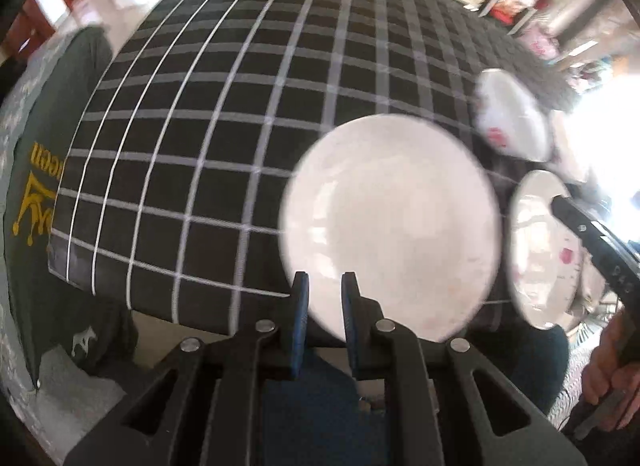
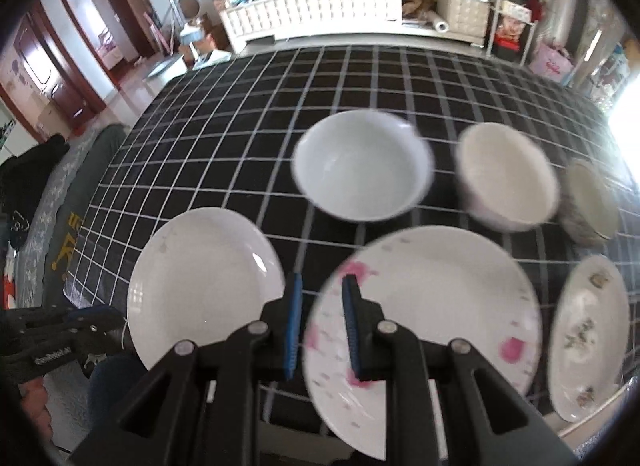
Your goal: Organize plates and bowls
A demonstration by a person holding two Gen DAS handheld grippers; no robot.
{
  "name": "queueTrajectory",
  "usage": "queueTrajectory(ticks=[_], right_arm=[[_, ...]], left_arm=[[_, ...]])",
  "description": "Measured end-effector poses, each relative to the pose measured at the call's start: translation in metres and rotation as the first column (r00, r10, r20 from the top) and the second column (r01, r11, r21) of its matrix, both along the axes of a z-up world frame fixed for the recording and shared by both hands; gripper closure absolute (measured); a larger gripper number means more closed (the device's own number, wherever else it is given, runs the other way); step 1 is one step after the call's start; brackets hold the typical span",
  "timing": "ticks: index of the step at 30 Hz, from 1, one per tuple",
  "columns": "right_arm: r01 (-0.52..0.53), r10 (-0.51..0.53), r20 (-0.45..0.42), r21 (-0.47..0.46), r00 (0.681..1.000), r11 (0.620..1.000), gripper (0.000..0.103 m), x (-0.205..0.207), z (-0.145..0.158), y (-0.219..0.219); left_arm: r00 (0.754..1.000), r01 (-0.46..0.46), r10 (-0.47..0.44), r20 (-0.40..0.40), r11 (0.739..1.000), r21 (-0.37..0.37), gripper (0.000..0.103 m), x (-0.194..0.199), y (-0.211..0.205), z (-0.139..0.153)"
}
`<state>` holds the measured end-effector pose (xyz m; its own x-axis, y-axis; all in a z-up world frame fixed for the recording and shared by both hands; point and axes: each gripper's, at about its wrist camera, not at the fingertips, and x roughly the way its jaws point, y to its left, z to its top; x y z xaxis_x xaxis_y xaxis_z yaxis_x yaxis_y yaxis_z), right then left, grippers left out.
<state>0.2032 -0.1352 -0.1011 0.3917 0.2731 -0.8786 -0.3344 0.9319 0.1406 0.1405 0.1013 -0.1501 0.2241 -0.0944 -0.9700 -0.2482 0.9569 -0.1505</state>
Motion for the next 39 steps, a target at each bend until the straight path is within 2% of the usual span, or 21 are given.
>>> queueTrajectory(ticks=[4, 7, 11, 15, 20, 32, 39], right_arm=[[0.038, -0.038, 0.022, -0.001, 0.999, 0.999, 0.078, -0.006, 0.007, -0.033], [0.067, -0.067, 0.029, -0.005, 0.997, 0.998, 0.078, -0.008, 0.008, -0.053], [0.111, -0.111, 0.028, -0.007, 0.993, 0.994, 0.078, -0.01, 0.002, -0.081], [0.149, -0.149, 0.018, -0.004, 0.989, 0.989, 0.078, -0.008, -0.008, -0.103], [0.182, -0.182, -0.021, -0.001, 0.983, 0.983, 0.078, -0.001, -0.027, -0.127], [0.22, -0.219, -0.085, 0.002, 0.972, 0.976, 0.078, 0.015, -0.058, -0.144], [0.219, -0.218, -0.106, -0.004, 0.97, 0.976, 0.079, 0.019, -0.066, -0.139]], left_arm=[[0.989, 0.115, -0.113, 0.091, 0.993, -0.014, 0.088, 0.002, -0.047, 0.026], [0.973, 0.2, -0.197, 0.124, 0.98, -0.017, 0.088, 0.008, -0.082, 0.033], [0.954, 0.277, -0.267, 0.133, 0.959, -0.057, 0.088, 0.018, -0.116, 0.03], [0.943, 0.316, -0.307, 0.13, 0.947, -0.059, 0.088, 0.033, -0.137, 0.018], [0.943, 0.327, -0.317, 0.103, 0.94, -0.094, 0.088, 0.046, -0.148, -0.002], [0.937, 0.347, -0.346, 0.048, 0.938, -0.012, 0.088, 0.076, -0.163, -0.035], [0.934, 0.357, -0.357, 0.008, 0.933, -0.04, 0.089, 0.082, -0.163, -0.054]])
